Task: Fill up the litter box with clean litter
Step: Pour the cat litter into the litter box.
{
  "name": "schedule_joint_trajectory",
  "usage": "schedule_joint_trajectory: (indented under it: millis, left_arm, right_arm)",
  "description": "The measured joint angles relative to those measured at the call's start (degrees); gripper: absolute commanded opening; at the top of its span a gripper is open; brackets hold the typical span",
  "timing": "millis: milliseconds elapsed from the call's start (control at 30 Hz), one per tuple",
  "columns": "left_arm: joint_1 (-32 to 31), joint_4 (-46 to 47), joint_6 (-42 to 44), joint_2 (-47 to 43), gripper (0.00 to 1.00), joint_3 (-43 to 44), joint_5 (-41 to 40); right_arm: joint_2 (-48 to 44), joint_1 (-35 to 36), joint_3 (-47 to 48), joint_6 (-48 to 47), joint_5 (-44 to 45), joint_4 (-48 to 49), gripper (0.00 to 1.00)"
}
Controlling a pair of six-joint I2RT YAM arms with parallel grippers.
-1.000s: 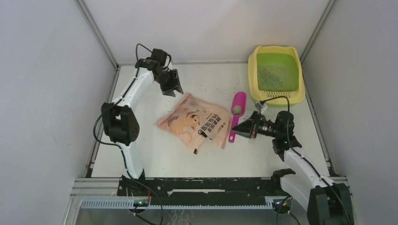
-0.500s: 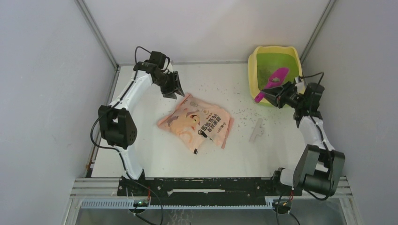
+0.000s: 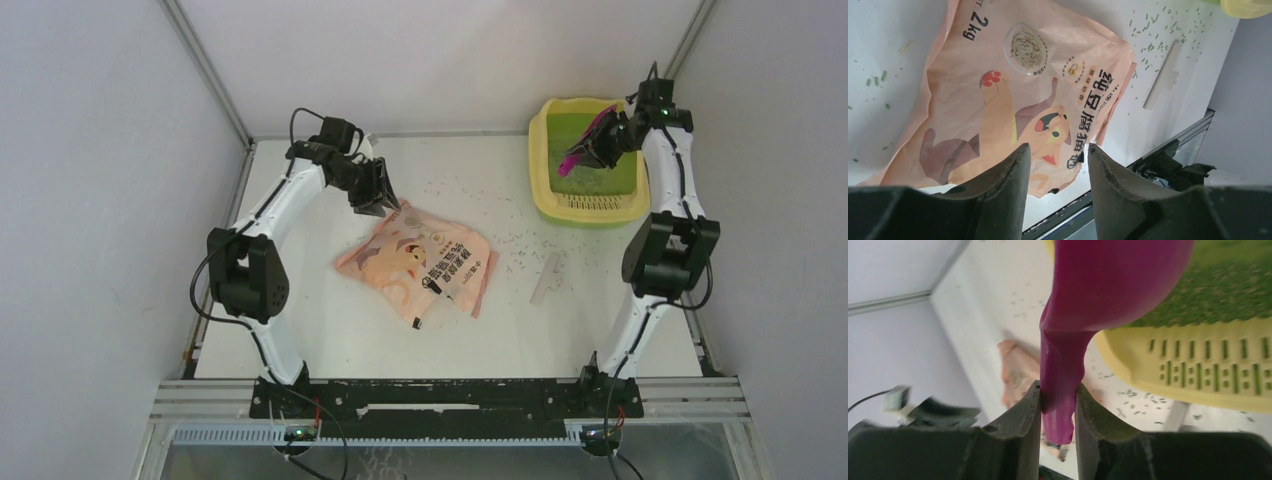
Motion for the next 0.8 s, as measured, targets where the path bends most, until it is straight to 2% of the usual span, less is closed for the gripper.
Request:
schedule_joint_trajectory:
  millis: [133, 200, 500, 533, 600, 667, 700, 800]
  left_arm:
    - [0.0, 1.0, 0.4, -1.7, 0.51, -2.0, 1.0]
    - [0.0, 1.1, 0.4, -2.2, 0.51, -2.4, 1.2]
    - [-0.1, 2.4, 0.4, -3.8, 0.55, -5.4, 2.0]
    - [-0.1, 2.5, 0.4, -4.0, 0.57, -5.7, 2.0]
    - [-0.1, 2.6, 0.3, -4.1, 0.69, -5.9, 2.0]
    - [-0.1, 2.8, 0.4, -4.1, 0.85, -5.9, 2.0]
    - [-0.1, 2.9, 0.4, -4.1, 0.98, -5.9, 1.9]
    - [-0.1, 3.1, 0.3, -4.1, 1.00, -5.9, 1.9]
  right_arm:
    - [10.5, 3.4, 17.0, -5.5, 11.5, -14.3, 0.00]
    - [13.9, 5.2, 21.6, -7.4, 17.0, -19.6, 0.00]
    - [18.5, 12.2, 24.5, -12.2, 40.7, -32.9, 0.00]
    - [18.5, 12.8, 24.6, -12.5, 42.4, -33.4, 0.00]
    - [18.5, 13.7, 25.0, -13.0, 45.8, -34.2, 0.00]
    - [18.5, 14.4, 25.2, -13.5, 48.7, -34.7, 0.00]
    - [18.5, 14.8, 25.2, -13.7, 49.9, -34.9, 0.00]
    - [18.5, 15.6, 25.2, -14.1, 52.9, -35.3, 0.00]
